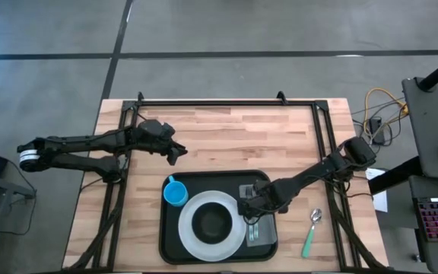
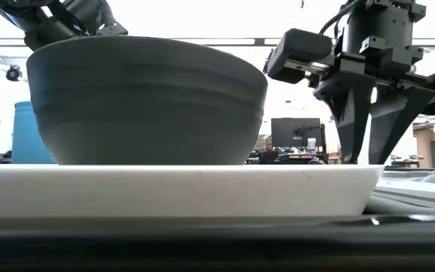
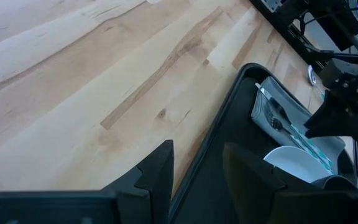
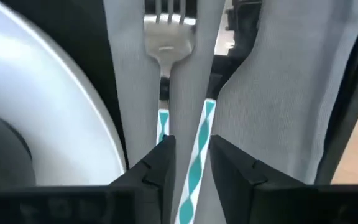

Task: Set up tray
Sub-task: Put the green spoon on the gray napkin to the right side of the white knife, then return to Home Position

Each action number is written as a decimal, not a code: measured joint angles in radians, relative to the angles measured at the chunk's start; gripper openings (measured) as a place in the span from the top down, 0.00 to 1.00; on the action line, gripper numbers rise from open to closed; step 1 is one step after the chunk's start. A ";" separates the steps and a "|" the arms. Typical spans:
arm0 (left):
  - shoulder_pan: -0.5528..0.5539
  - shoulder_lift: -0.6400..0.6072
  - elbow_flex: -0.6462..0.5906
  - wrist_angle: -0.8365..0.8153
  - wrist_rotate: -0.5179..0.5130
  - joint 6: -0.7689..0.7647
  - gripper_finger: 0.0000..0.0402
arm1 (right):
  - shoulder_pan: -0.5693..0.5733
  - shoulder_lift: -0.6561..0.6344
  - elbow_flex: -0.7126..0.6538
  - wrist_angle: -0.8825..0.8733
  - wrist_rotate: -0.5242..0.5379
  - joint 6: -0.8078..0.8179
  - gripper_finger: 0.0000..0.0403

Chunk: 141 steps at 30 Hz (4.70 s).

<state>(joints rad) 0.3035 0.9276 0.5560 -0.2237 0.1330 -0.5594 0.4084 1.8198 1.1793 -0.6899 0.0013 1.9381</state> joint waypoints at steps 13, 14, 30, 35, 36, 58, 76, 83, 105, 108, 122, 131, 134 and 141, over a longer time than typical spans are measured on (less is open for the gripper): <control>0.000 0.000 0.000 -0.001 0.000 0.012 0.70 | 0.080 -0.022 0.047 -0.162 -0.205 0.014 0.73; 0.000 0.000 0.000 -0.001 0.000 0.018 0.70 | 0.101 -0.023 0.047 -0.163 -0.214 0.041 0.73; 0.000 0.000 0.000 0.000 0.000 0.047 0.70 | 0.407 -0.024 0.003 -0.371 -0.448 0.494 0.71; 0.000 0.000 0.000 0.001 0.000 0.046 0.70 | 0.410 -0.033 -0.051 -0.393 -0.449 0.499 0.70; 0.000 0.000 0.000 0.001 0.000 0.046 0.70 | 0.409 -0.033 -0.069 -0.380 -0.447 0.501 0.70; 0.000 0.000 0.000 0.005 -0.002 0.023 0.70 | 0.393 -0.130 -0.372 0.038 -0.386 0.461 0.81; 0.000 0.000 0.000 0.062 -0.010 0.000 0.70 | 0.373 -0.234 -0.220 -0.146 0.173 0.306 0.91; 0.000 0.000 0.000 0.067 -0.010 0.000 0.70 | 0.267 -0.229 -0.121 -0.139 0.257 0.124 0.91; 0.000 0.000 0.000 0.064 -0.008 -0.027 0.70 | 0.124 -0.115 -0.199 0.153 0.046 0.158 0.90; 0.000 0.000 0.000 0.064 -0.008 -0.027 0.70 | 0.122 -0.105 -0.202 0.158 0.045 0.180 0.89; 0.000 0.000 0.000 0.063 -0.002 -0.027 0.70 | 0.113 -0.119 -0.171 0.134 0.060 0.150 0.66; 0.000 0.000 0.000 0.052 0.004 -0.053 0.70 | 0.100 -0.198 -0.011 -0.154 0.206 -0.262 0.62; 0.000 0.000 0.000 0.031 0.051 -0.092 0.70 | 0.087 -0.222 0.064 -0.264 0.195 -0.302 0.64; 0.000 -0.024 0.000 0.079 0.289 -0.090 0.70 | 0.060 -0.301 0.211 -0.230 0.428 -0.530 0.66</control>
<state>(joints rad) 0.3036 0.9039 0.5556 -0.1448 0.4221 -0.6491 0.4681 1.5186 1.3899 -0.9197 0.4289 1.4077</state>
